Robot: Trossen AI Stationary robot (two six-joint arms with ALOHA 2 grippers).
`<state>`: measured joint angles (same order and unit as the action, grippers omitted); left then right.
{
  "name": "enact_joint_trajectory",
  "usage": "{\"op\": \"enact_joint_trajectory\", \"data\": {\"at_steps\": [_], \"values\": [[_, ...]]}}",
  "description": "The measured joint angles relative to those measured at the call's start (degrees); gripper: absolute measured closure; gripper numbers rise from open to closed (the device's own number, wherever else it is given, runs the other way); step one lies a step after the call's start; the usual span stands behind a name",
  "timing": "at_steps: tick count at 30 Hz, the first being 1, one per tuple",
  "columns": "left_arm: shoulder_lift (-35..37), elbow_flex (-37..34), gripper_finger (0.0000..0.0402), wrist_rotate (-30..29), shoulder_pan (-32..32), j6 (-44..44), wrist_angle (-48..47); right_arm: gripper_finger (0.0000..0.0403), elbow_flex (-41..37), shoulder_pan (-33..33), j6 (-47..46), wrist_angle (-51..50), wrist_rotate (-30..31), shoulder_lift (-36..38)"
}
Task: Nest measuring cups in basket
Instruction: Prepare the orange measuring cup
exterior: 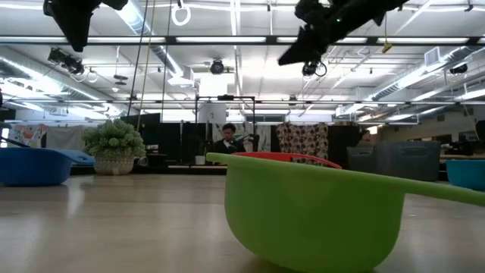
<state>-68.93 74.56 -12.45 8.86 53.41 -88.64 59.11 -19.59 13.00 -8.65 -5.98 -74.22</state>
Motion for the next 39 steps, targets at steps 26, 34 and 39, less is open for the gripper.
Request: {"op": "enact_joint_trajectory", "data": {"at_steps": [26,34,39], "values": [[8.2,-0.02,0.0289,4.74,5.29,-6.03,-1.4,0.0322,30.12,17.23,-20.04,-11.28,24.6,-32.02],[8.66,-0.02,0.0289,4.48,6.78,-4.97,-1.38,0.0322,34.06,15.96,-18.85,-20.93,25.86,-37.74],[8.61,-0.02,0.0289,3.17,6.78,-0.65,-1.38,0.0322,34.12,13.88,-20.01,-22.19,31.33,-38.4]]}}
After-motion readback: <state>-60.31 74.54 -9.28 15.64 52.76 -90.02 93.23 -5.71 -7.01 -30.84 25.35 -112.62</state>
